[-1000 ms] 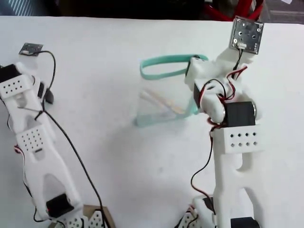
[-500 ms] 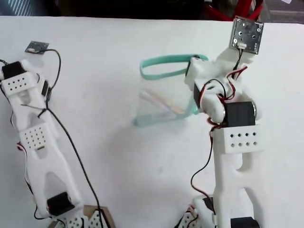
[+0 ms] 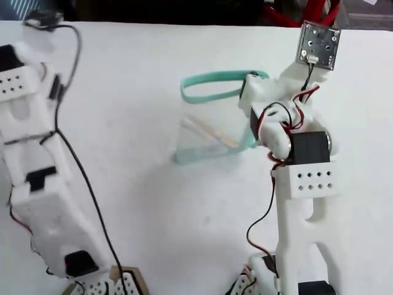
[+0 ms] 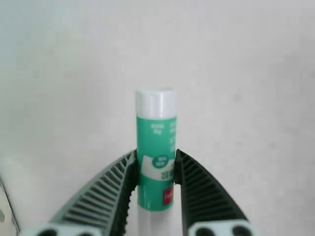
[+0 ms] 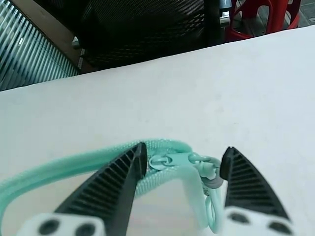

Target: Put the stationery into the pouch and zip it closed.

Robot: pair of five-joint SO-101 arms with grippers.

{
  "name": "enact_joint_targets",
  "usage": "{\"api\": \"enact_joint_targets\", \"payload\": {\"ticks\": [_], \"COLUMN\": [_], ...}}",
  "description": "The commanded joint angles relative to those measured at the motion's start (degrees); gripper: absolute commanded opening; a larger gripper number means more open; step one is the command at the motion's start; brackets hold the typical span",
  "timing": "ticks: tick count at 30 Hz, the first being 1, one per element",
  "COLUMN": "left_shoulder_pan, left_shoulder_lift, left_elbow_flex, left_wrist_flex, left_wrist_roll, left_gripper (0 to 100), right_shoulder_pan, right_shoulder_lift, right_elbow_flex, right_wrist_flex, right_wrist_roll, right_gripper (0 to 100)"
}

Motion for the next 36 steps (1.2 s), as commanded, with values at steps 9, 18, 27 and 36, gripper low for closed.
{"api": "enact_joint_targets", "payload": {"ticks": [9,18,27,36], "left_shoulder_pan": [30.64,43.47,52.35,52.18], "left_shoulder_lift": [-53.76,-57.63,-61.23,-67.74], "left_elbow_flex": [32.97,42.2,58.2,81.76], "left_wrist_flex": [-22.77,-49.76,-65.41,-89.58], "left_wrist_roll": [16.79,38.51,40.7,34.55], "left_gripper": [2,2,2,2], "right_shoulder_pan": [-0.84,-0.84,-0.84,-1.36], "right_shoulder_lift": [0.22,0.22,0.22,0.22], "right_elbow_flex": [3.08,4.84,4.84,4.84], "right_wrist_flex": [-0.13,-2.33,-2.42,-2.42], "right_wrist_roll": [0.18,0.18,0.18,0.18], "right_gripper": [23.7,23.7,23.7,23.7]}}
